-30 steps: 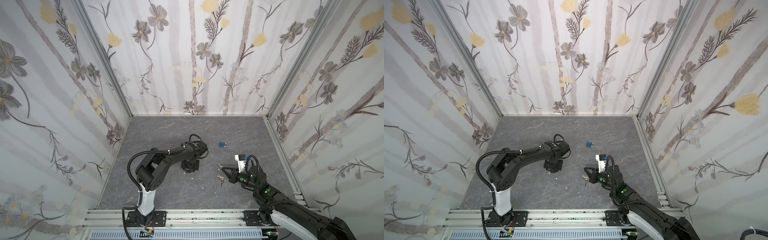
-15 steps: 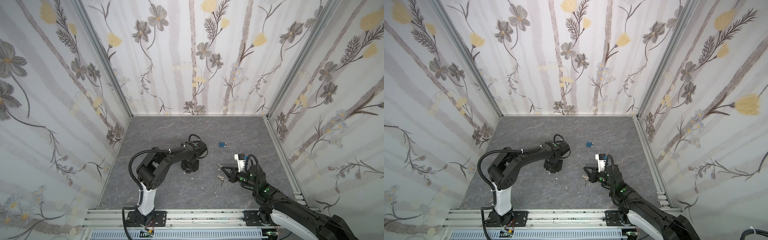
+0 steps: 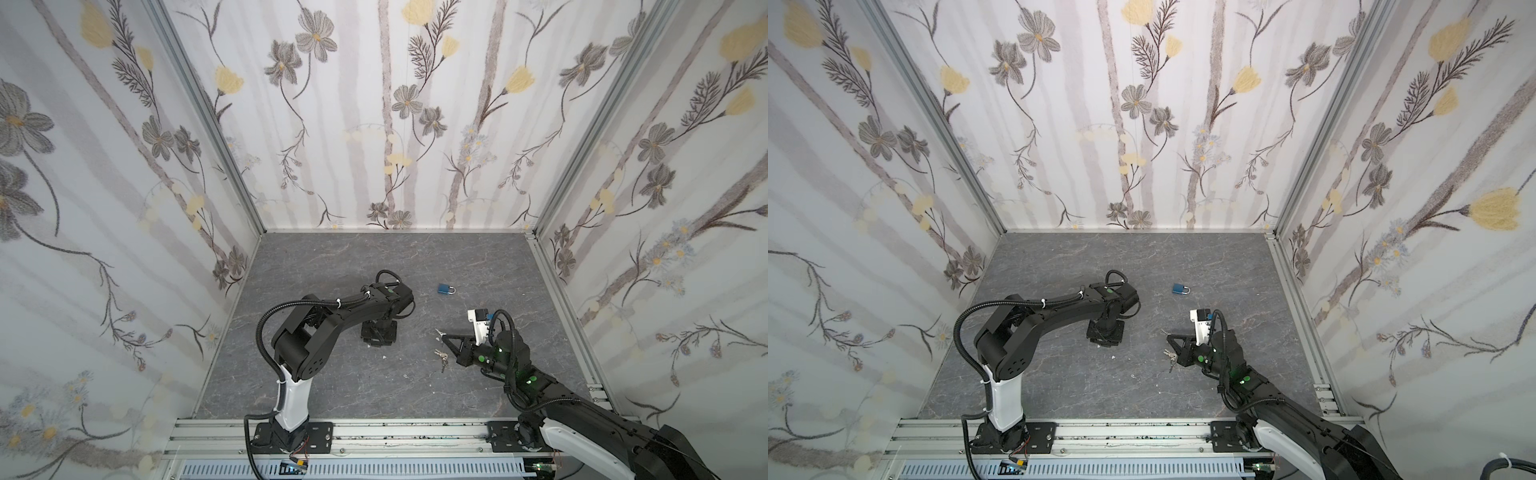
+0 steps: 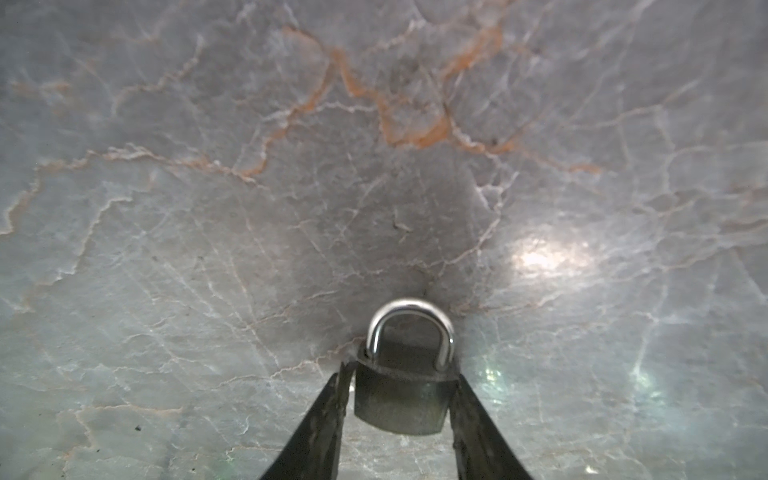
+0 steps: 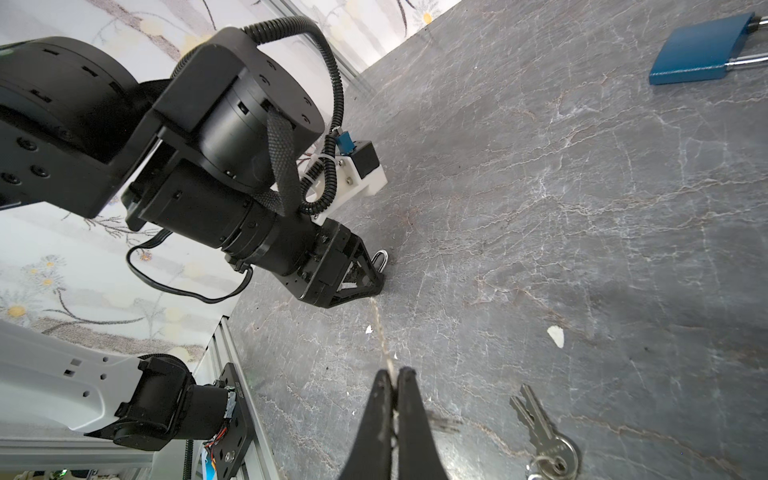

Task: Unlock with the key
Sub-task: 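Lift the dark gray padlock with the left gripper, shackle up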

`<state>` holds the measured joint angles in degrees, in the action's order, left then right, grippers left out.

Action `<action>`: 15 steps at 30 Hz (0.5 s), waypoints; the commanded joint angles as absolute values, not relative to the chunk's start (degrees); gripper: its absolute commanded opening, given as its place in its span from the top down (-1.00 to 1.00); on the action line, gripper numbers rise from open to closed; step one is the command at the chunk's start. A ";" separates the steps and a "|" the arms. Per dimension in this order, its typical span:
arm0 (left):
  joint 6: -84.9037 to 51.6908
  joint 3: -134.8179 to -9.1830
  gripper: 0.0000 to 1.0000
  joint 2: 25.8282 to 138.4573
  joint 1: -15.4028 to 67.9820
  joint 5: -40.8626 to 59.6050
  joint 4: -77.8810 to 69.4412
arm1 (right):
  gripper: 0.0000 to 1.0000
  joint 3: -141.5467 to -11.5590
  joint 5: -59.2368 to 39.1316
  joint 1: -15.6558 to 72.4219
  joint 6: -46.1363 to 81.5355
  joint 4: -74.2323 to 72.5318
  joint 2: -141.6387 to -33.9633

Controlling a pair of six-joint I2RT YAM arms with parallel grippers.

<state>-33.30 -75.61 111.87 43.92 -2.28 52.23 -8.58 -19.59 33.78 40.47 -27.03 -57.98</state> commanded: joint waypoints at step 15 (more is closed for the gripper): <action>-41.39 -69.69 0.65 108.43 43.77 1.70 45.23 | 1.00 -8.31 -18.25 34.24 39.48 -29.99 -56.34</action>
<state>-36.97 -71.16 109.03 43.83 -1.80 47.57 -8.34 -19.51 34.04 40.38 -28.21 -56.49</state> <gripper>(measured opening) 0.287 0.048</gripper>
